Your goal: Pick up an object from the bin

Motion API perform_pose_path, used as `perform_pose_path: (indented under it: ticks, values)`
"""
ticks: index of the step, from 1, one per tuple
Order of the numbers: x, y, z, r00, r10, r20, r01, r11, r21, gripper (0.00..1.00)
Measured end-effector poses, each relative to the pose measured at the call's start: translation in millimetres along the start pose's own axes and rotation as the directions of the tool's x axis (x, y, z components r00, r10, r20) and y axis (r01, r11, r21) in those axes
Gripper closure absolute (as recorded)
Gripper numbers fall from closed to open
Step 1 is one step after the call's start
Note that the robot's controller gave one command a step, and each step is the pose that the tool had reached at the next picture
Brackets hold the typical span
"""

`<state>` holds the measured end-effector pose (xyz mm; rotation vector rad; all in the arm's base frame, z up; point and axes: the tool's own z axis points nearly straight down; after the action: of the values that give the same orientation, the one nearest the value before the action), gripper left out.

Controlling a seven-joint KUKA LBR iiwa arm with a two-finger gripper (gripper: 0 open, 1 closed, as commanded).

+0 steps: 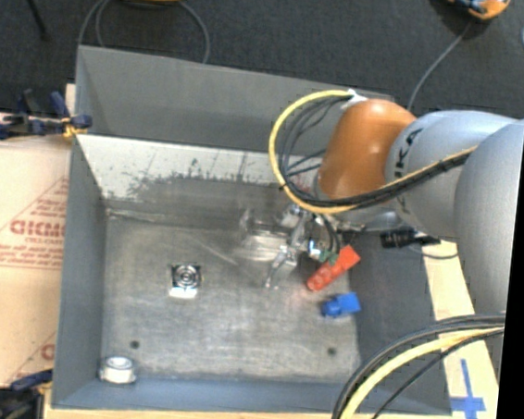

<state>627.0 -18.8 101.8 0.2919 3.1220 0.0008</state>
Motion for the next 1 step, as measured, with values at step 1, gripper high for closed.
perform_pose_path:
  ticks: [1]
  values:
    - [-0.2,-0.6,1.1,1.0,-0.001,0.001,0.001,1.0,0.002,1.0]
